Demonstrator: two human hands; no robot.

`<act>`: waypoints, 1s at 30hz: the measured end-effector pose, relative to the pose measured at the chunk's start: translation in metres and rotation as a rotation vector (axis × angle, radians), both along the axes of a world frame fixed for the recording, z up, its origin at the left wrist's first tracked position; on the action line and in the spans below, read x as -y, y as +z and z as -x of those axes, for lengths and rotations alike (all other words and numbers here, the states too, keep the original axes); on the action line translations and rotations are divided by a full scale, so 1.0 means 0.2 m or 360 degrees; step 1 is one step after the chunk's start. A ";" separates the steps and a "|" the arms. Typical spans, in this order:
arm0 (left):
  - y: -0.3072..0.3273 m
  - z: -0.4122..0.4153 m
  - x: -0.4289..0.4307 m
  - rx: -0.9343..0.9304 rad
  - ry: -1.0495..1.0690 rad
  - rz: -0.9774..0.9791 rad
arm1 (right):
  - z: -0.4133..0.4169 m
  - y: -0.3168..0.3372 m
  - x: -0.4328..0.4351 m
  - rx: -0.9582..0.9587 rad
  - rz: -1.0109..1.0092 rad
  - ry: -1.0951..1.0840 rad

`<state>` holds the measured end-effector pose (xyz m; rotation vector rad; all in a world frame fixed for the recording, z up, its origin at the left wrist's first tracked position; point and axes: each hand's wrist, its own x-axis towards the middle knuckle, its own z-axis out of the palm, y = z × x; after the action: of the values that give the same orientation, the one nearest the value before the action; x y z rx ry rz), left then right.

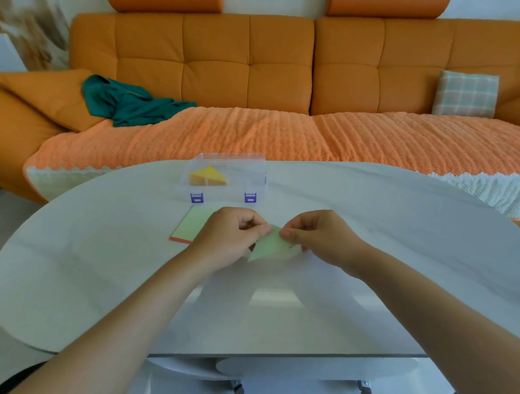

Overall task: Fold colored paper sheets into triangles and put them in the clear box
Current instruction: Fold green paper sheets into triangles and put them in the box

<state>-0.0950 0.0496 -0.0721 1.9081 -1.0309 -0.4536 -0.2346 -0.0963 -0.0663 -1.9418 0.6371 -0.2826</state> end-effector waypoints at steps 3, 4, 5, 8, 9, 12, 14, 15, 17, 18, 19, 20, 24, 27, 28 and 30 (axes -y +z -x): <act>0.02 -0.03 0.01 0.0073 0.0089 0.0122 | -0.01 0.00 -0.01 -0.0005 0.0006 0.0012; 0.03 -0.03 0.01 0.0132 0.0075 0.0114 | -0.01 0.01 -0.02 -0.0007 0.0005 0.0005; 0.04 -0.04 0.01 0.0185 0.0044 0.0084 | -0.02 0.01 -0.02 -0.0003 0.0006 -0.0014; 0.07 -0.10 0.01 0.0094 -0.0080 -0.0047 | -0.07 0.03 -0.01 0.0086 -0.0024 -0.0142; 0.08 -0.13 0.00 0.0047 -0.0088 -0.0064 | -0.09 0.04 -0.01 0.0123 -0.0037 -0.0179; 0.13 -0.25 -0.03 0.0131 -0.0047 -0.0032 | -0.19 0.08 -0.02 0.0122 0.0012 -0.0166; 0.15 -0.34 -0.06 0.0169 0.0008 -0.0006 | -0.30 0.11 -0.03 0.0139 0.0056 -0.0146; 0.15 -0.39 -0.06 0.0168 0.0061 0.0021 | -0.36 0.13 -0.03 0.0158 0.0082 -0.0153; 0.15 -0.49 -0.08 0.0188 0.0227 0.0107 | -0.50 0.16 -0.03 0.0193 0.0112 -0.0188; 0.14 -0.54 -0.10 0.0234 0.0322 0.0139 | -0.57 0.17 -0.02 0.0212 0.0117 -0.0208; 0.13 -0.60 -0.11 0.0304 0.0406 0.0149 | -0.64 0.18 -0.01 0.0235 0.0123 -0.0233; 0.11 -0.64 -0.12 0.0369 0.0472 0.0134 | -0.71 0.19 0.01 0.0260 0.0130 -0.0263; 0.02 -0.79 -0.15 0.0503 0.0535 -0.0009 | -0.98 0.21 0.08 0.0212 0.0223 -0.0360; -0.04 -0.82 -0.14 0.0454 0.0475 -0.0144 | -1.13 0.20 0.13 0.0029 0.0267 -0.0323; -0.06 -0.83 -0.14 0.0417 0.0451 -0.0176 | -1.17 0.19 0.14 -0.0029 0.0280 -0.0306; -0.09 -0.83 -0.13 0.0387 0.0409 -0.0237 | -1.22 0.16 0.16 -0.0134 0.0312 -0.0262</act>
<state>0.0701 0.0748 -0.0894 2.2349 -0.9067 -0.1562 0.0102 -0.1291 -0.0348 -2.1004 0.8535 -0.3794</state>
